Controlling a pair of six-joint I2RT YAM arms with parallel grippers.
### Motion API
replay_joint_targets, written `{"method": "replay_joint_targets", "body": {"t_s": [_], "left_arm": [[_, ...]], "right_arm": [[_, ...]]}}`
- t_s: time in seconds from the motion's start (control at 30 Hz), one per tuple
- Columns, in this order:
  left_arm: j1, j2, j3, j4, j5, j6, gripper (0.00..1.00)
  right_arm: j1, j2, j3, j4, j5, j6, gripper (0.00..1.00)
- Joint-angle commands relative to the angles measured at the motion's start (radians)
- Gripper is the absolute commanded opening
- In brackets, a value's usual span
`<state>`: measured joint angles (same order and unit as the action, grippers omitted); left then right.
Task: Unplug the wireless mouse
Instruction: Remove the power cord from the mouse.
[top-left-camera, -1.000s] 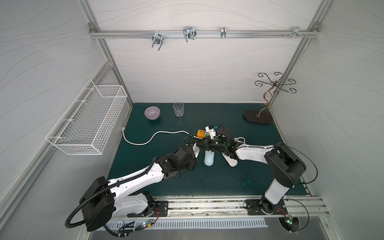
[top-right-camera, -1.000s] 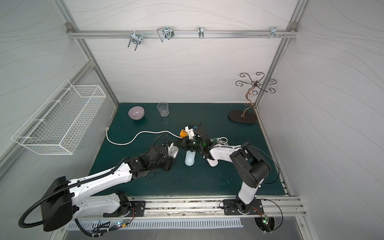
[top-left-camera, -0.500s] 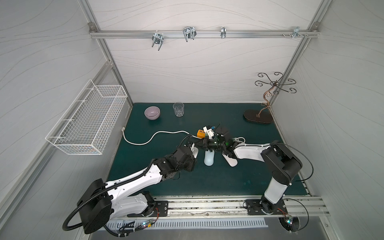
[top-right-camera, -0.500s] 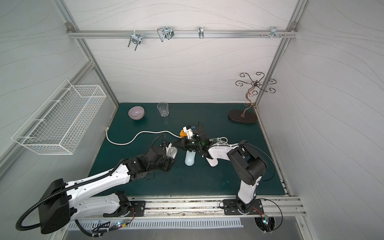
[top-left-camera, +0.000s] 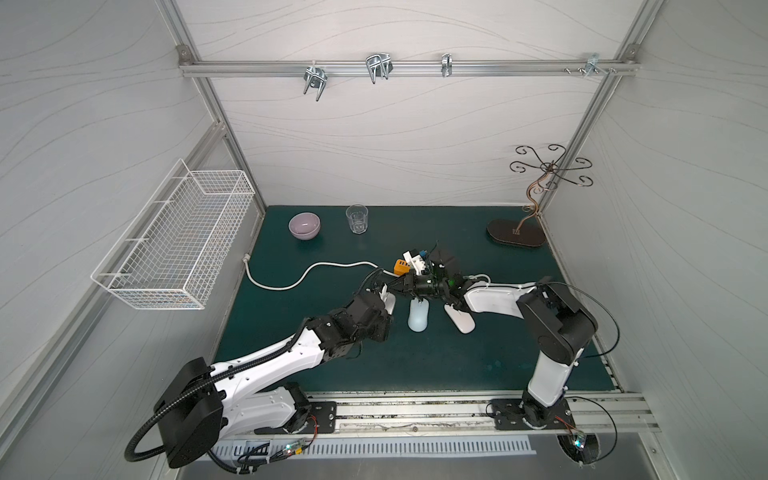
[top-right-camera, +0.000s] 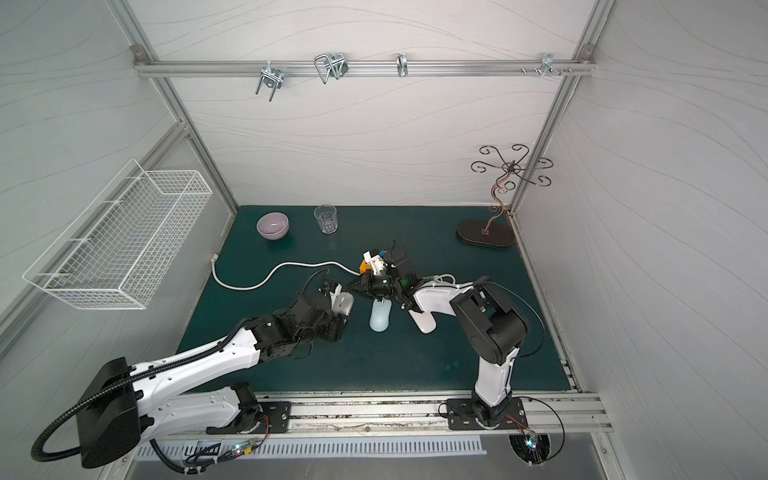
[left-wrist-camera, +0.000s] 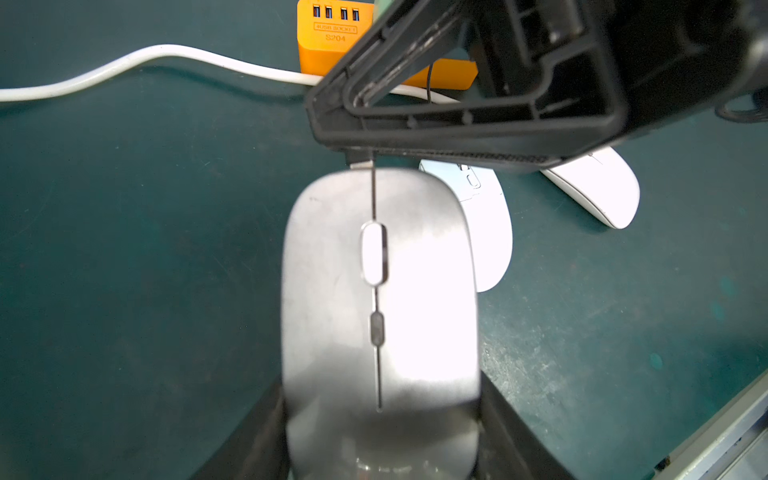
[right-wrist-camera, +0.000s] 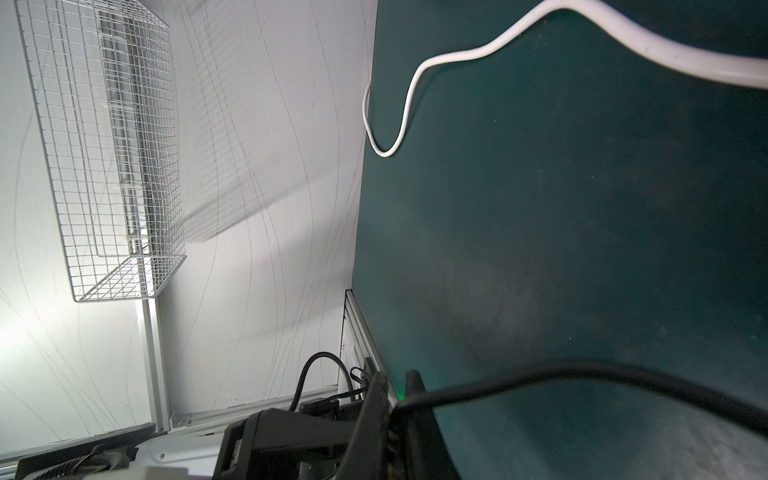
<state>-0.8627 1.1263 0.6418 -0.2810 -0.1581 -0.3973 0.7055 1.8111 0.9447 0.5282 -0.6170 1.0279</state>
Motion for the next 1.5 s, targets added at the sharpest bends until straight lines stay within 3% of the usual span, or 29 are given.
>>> {"method": "replay_joint_targets", "body": {"t_s": [0.0, 0.83, 1.33, 1.47], "left_arm": [[-0.091, -0.011, -0.004, -0.134, 0.242, 0.033, 0.24], [-0.133, -0.009, -0.004, -0.162, 0.226, 0.018, 0.23], [-0.146, -0.038, -0.022, -0.153, 0.180, -0.071, 0.22], [-0.150, -0.051, -0.022, -0.160, 0.123, -0.069, 0.22]], "right_arm": [[-0.085, 0.019, 0.074, 0.128, 0.227, -0.008, 0.00], [-0.125, 0.047, 0.108, 0.121, 0.235, 0.000, 0.00], [-0.130, 0.069, 0.112, 0.145, 0.258, 0.016, 0.00], [-0.127, 0.075, 0.115, 0.156, 0.237, 0.022, 0.00]]}}
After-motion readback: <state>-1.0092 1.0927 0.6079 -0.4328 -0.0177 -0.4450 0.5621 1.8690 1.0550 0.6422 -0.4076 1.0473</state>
